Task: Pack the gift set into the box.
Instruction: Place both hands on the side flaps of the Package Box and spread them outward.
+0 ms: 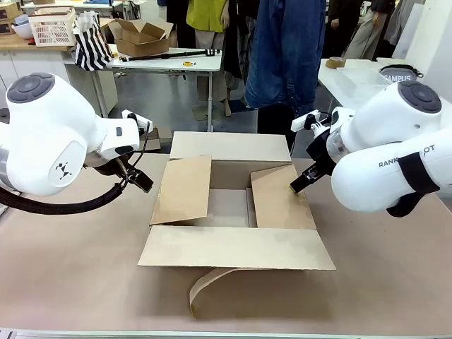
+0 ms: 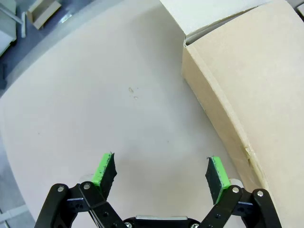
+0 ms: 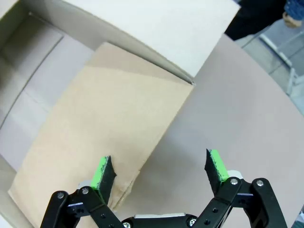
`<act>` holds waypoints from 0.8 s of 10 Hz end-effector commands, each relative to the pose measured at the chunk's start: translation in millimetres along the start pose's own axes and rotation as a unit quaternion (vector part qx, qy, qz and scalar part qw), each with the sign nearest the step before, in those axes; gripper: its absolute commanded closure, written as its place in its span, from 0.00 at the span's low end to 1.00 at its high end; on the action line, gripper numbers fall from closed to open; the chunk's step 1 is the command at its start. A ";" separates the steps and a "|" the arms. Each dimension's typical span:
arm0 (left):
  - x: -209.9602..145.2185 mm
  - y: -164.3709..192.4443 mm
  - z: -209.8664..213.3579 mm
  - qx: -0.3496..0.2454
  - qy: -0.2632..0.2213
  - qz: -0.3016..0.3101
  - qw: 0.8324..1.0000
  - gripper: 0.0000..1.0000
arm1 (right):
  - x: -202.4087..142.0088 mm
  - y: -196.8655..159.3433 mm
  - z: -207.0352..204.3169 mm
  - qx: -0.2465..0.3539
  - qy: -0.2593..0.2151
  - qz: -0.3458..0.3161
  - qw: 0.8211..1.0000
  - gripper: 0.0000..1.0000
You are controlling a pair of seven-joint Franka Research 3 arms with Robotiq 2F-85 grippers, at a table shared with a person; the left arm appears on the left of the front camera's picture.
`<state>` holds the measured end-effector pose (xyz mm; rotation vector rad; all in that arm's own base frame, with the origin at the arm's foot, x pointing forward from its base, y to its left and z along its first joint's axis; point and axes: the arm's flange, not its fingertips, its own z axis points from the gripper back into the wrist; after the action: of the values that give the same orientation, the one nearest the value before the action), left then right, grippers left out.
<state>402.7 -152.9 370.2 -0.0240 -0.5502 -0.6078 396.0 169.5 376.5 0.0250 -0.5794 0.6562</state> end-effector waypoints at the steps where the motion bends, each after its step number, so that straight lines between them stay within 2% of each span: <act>1: -0.2 0.8 0.1 0.000 0.000 0.001 1.000 0.00 | 0.0 -0.1 0.0 0.000 0.000 0.000 1.000 0.00; 5: -0.2 0.8 0.1 0.000 0.000 0.001 1.000 0.00 | 0.0 0.0 0.0 0.000 0.000 0.000 1.000 0.00; 6: 0.0 0.0 0.0 0.000 0.000 0.000 1.000 0.00 | 9.2 7.7 16.2 0.034 0.031 -0.001 0.999 0.00; 7: 2.1 3.8 45.0 -0.070 -0.026 -0.021 0.997 0.00 | 22.3 14.9 45.9 -0.006 0.056 0.004 0.998 0.00; 8: -0.4 7.4 93.1 -0.093 -0.084 -0.042 0.991 0.00 | 32.3 22.4 86.8 -0.024 0.041 0.018 0.999 0.00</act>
<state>391.2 -165.7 408.5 -0.1220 -0.6064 -0.6664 379.5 181.2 414.9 -0.0077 -0.5119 0.6780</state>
